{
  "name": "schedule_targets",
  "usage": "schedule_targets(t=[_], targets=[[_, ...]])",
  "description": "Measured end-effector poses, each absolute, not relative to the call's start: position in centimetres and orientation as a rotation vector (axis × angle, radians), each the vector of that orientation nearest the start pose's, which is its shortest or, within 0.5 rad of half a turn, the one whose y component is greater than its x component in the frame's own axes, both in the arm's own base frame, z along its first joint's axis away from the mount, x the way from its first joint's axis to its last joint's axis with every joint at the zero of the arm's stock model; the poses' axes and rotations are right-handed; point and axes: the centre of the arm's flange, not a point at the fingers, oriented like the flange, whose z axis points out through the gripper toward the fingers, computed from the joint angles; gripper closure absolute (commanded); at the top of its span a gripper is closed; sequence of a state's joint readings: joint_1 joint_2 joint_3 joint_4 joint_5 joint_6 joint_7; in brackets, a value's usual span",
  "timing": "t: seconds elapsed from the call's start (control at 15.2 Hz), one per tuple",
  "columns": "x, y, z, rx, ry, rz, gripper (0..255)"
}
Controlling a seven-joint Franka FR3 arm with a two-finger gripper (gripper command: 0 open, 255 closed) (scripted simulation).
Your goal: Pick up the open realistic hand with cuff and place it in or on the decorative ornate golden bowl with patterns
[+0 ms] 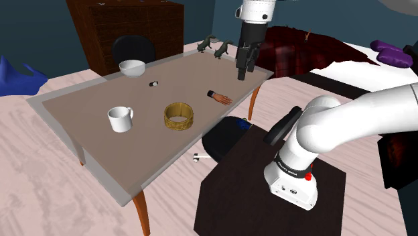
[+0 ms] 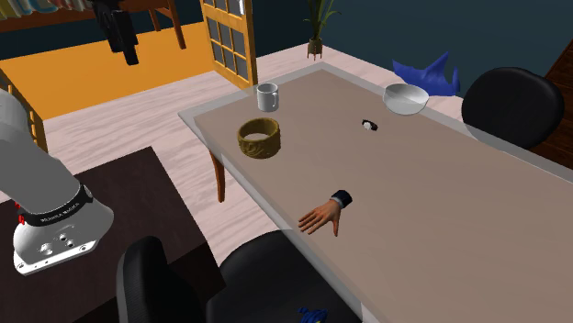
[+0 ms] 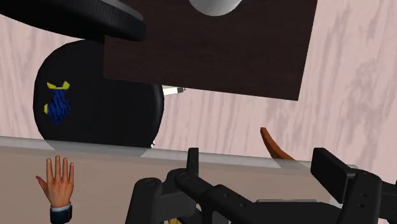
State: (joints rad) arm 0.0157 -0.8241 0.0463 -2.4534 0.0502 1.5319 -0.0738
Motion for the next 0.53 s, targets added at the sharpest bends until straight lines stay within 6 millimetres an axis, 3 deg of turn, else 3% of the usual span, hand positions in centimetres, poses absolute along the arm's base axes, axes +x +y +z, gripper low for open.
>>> schedule_targets(t=[0.13, 0.53], targets=[[29.1, 2.3, 54.9, -3.115, -0.188, 0.151, 0], [32.3, -2.1, 50.1, -3.123, -0.215, 0.13, 0]])
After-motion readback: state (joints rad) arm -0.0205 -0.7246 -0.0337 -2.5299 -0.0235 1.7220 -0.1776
